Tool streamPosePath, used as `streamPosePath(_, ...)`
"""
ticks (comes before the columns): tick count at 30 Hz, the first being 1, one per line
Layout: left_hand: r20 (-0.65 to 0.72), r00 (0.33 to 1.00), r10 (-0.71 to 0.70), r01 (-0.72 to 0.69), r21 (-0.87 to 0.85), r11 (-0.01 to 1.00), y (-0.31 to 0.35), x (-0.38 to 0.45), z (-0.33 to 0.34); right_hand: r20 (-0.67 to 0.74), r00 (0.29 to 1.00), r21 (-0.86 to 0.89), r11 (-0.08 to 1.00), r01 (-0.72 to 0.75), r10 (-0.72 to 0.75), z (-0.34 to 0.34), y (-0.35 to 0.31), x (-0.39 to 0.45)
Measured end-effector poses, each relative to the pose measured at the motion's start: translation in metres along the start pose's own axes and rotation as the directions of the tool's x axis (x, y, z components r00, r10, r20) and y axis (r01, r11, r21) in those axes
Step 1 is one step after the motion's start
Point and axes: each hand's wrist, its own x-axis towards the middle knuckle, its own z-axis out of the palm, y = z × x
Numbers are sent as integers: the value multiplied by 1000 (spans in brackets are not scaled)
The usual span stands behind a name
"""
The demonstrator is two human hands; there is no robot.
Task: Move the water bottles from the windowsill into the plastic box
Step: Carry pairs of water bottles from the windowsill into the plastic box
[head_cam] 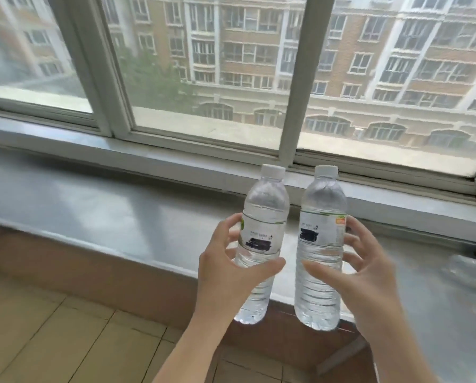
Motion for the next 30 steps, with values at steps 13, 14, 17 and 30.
streamPosePath(13,-513,858,-25,71,71,995,-36,-33,-288,449,885,173,984,50,-124,292,-75,-39)
streamPosePath(14,-547,836,-27,74,64,995,-38,-39,-308,481,867,185,982,44,-130,312,-81,-46)
streamPosePath(17,-635,771,-38,89,48,995,-42,-59,-364,566,808,224,974,38,-162,372,-97,-67)
streamPosePath(30,-962,268,-51,160,-8,987,-59,-155,-532,878,307,367,929,57,-366,594,-173,-162)
